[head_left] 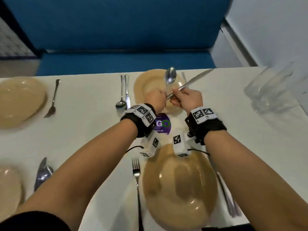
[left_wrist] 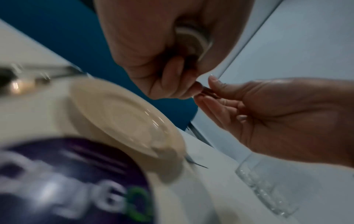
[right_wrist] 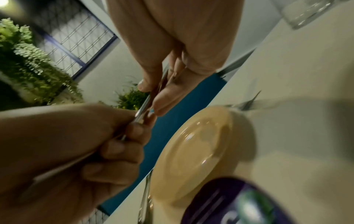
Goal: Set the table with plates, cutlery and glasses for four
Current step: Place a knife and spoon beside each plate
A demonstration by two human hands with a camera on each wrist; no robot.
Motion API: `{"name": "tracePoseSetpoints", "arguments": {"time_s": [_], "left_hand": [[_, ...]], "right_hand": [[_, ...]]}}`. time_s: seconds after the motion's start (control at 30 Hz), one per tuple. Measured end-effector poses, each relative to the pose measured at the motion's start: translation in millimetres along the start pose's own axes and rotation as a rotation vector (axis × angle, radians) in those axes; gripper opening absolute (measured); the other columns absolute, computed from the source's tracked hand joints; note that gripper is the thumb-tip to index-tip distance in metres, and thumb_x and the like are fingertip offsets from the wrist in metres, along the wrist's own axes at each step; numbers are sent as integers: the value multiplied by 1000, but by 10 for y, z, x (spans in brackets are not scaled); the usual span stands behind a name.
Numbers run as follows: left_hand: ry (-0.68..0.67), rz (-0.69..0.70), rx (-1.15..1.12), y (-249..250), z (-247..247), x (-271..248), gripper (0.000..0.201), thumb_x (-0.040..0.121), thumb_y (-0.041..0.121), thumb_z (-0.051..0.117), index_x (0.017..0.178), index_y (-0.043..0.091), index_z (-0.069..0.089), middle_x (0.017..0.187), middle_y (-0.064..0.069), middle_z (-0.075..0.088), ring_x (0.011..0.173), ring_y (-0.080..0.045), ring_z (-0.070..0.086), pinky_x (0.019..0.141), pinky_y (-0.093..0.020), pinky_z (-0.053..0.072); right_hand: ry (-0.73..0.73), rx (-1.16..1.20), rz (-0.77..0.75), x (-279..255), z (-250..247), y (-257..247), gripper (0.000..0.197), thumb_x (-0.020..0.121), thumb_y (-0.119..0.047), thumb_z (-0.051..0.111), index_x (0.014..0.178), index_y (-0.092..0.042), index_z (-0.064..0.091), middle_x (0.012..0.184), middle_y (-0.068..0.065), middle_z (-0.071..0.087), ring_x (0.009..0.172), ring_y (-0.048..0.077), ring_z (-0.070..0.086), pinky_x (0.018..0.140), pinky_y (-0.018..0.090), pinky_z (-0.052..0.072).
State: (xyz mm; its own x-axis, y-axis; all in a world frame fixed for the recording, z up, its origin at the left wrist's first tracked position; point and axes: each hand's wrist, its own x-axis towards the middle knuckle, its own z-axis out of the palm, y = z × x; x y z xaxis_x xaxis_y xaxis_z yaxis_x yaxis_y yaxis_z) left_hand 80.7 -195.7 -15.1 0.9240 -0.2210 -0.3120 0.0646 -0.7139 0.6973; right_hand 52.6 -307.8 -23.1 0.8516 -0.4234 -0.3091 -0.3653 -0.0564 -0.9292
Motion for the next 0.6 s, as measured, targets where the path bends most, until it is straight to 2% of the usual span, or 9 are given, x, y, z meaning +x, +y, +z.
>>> {"name": "tracePoseSetpoints", "arguments": {"time_s": [0.07,0.13,0.2,0.27,0.33,0.4,0.47,0.53,0.6], "left_hand": [[38,43,140,-356,-442,-101,40,102,23,30,111,-3,59,110,-21,65,104,-37,59,87,-39,46],[72,69,228,-735,-859,-190,39,102,25,31,110,-1,59,110,-19,65,104,-35,59,84,-35,44],[86,75,275,-1109,-1224,-308,39,102,27,32,108,0,60,108,-17,65,102,-33,60,80,-32,43],[68,66,282,-1437,-1506,-409,38,102,27,33,105,1,61,105,-17,67,100,-34,60,82,-35,46],[70,43,265,-1705,-1723,-507,38,102,27,33,102,4,63,101,-16,69,98,-33,60,81,-37,45],[73,21,261,-1923,-1885,-576,38,102,29,33,101,7,64,98,-14,69,97,-31,60,77,-34,42],[67,12,251,-2094,-1987,-623,37,102,29,33,102,8,64,96,-13,69,96,-29,60,75,-32,40],[67,1,218,-2238,-2051,-689,36,102,28,34,101,8,64,95,-13,70,92,-29,61,74,-32,41],[75,-9,183,-2385,-2120,-712,35,102,27,34,100,9,63,93,-13,71,78,-24,61,61,-28,41]], "right_hand": [[-30,-265,-43,-197,465,-91,35,85,-35,66,73,-2,69,65,8,67,45,6,59,54,11,49],[-18,-617,-169,-417,921,-209,40,84,-43,65,59,-12,61,60,4,60,52,15,53,51,18,40],[-31,-830,-312,-658,1361,-341,33,84,-40,65,65,-15,60,74,7,62,70,20,54,64,27,39],[-146,-938,-436,-839,1764,-439,22,88,-30,62,98,-12,69,105,8,65,97,22,58,82,30,42],[-306,-1064,-490,-953,2075,-468,27,92,-21,57,117,-12,65,119,8,62,112,25,55,96,33,42],[-421,-1160,-520,-1038,2301,-445,27,93,-13,54,117,-14,66,115,9,65,109,26,57,95,35,45],[-468,-1221,-537,-1084,2485,-409,26,92,-7,52,112,-14,68,107,10,68,101,27,60,85,30,47],[-510,-1271,-534,-1138,2645,-397,25,92,-7,52,109,-13,69,103,10,68,98,27,61,76,28,42],[-545,-1313,-523,-1170,2808,-387,24,91,-7,52,107,-13,70,101,12,68,96,28,61,74,27,41]]}}
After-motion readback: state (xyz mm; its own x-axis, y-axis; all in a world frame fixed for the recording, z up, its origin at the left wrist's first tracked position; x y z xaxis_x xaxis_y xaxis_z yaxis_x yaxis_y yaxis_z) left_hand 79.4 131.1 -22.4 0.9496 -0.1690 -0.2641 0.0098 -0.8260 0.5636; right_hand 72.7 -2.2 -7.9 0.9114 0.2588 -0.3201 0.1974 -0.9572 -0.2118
